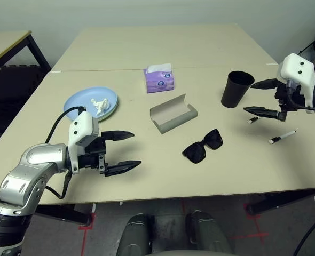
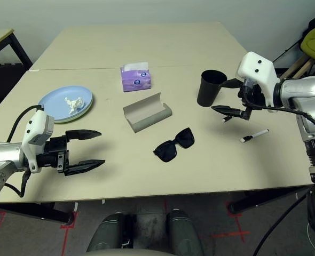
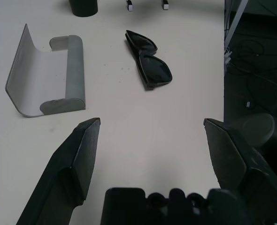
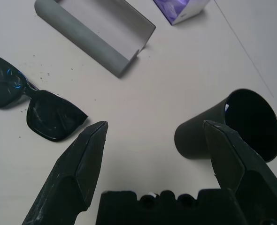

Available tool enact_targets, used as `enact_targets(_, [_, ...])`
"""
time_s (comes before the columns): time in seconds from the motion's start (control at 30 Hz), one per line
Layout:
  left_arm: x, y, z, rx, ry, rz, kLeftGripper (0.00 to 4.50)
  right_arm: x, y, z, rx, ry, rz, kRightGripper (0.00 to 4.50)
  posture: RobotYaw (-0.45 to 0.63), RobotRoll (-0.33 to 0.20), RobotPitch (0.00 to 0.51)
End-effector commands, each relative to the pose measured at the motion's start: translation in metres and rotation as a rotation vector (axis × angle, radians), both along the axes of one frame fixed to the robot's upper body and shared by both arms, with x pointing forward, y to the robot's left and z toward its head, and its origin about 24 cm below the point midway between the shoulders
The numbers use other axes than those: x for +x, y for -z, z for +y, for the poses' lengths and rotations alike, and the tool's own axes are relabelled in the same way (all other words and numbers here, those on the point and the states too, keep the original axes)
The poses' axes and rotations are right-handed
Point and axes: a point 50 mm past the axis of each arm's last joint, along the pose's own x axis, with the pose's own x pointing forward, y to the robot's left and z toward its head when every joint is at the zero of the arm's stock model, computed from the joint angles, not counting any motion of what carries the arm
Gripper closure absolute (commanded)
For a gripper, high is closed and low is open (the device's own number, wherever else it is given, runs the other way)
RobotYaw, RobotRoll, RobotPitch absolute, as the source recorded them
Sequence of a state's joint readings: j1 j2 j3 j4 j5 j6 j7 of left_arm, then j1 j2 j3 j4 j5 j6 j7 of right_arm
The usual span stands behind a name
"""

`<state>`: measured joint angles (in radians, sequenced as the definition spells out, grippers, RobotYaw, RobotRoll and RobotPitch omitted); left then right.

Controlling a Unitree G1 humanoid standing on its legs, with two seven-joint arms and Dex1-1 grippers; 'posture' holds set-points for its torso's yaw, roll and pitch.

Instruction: Organize and tidy the items on the table.

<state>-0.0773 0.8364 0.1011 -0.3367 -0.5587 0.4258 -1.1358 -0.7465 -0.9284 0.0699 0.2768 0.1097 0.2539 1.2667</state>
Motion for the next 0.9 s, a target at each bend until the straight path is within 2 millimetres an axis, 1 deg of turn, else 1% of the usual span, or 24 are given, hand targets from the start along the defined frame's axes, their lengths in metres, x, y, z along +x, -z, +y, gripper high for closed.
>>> enact_targets(0.03, [-0.001, 0.000, 0.004, 0.010, 0.006, -0.002, 0.02, -0.002, -0.018, 0.012, -0.032, -0.056, -0.004, 0.00, 0.04, 0.000, 0.048])
enact_targets(0.1, [0.000, 0.000, 0.005, 0.015, 0.003, -0.002, 0.02, -0.002, -0.025, 0.017, -0.040, -0.079, -0.007, 0.00, 0.04, 0.000, 0.048])
enact_targets(0.23, [0.001, 0.000, 0.008, 0.034, -0.003, 0.000, 0.02, -0.001, -0.040, 0.034, -0.137, -0.165, -0.003, 0.00, 0.04, 0.000, 0.047])
enact_targets(0.53, [0.003, 0.000, 0.007, 0.037, 0.002, 0.001, 0.02, -0.001, -0.038, 0.072, -0.314, -0.407, 0.083, 0.00, 0.03, 0.000, 0.045])
enact_targets(0.67, [0.003, 0.000, 0.005, 0.039, 0.004, 0.001, 0.02, -0.005, -0.029, 0.087, -0.399, -0.538, 0.115, 0.00, 0.04, 0.000, 0.045])
enact_targets(0.77, [0.002, 0.000, 0.004, 0.039, 0.005, 0.001, 0.02, -0.002, -0.018, 0.093, -0.485, -0.598, 0.119, 0.00, 0.04, 0.000, 0.045])
enact_targets(0.9, [0.003, -0.001, 0.001, 0.038, 0.006, 0.000, 0.02, 0.003, 0.002, 0.099, -0.607, -0.666, 0.159, 0.00, 0.05, 0.000, 0.046])
